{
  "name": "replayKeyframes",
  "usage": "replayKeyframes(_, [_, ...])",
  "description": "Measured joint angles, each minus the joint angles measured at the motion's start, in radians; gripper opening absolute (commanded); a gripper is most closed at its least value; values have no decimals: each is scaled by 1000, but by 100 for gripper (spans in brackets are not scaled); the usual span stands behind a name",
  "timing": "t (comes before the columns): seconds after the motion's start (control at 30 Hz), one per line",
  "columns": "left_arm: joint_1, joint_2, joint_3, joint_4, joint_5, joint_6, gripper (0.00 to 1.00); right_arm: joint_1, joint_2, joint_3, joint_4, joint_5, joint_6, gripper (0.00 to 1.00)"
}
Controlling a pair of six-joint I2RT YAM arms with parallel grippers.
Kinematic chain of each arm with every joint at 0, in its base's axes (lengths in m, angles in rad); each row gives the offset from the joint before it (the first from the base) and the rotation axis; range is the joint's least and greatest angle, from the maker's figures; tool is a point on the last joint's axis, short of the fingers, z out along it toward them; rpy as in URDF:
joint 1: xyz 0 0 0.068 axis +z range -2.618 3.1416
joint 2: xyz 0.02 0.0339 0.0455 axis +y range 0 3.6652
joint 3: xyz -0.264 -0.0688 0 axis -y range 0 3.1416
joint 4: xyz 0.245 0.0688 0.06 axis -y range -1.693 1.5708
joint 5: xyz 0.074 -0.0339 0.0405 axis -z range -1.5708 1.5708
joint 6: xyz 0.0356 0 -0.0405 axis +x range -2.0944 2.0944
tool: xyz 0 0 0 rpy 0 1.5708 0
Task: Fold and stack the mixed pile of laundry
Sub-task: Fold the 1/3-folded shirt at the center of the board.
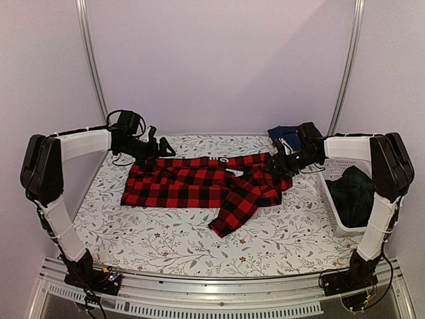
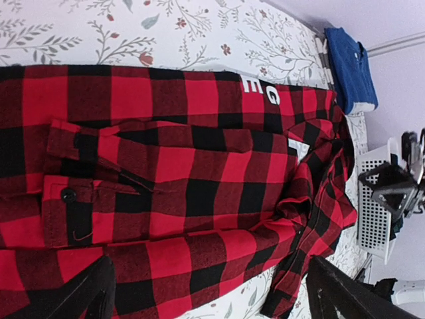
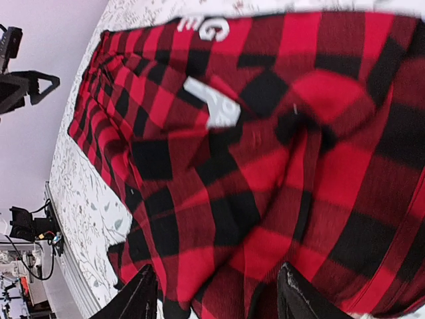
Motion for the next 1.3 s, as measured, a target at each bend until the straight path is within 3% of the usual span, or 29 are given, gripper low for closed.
replayKeyframes(0.2, [10,48,48,-17,19,60,100,0,160,341,-9,25,-2,61])
replayKeyframes(0.47, [36,65,66,-31,21,89,100,0,358,494,-108,57,-4,59])
replayKeyframes(0.6, [40,66,66,-32,27,93,100,2,396,494,-159,67,-22,51])
replayKeyframes(1.0, [60,82,66,-35,38,93,100,24,407,538,-207,40,-71,2])
replayKeyframes(1.3, [69,84,66,-42,38,93,100,26,407,618,-214,24,-85,0])
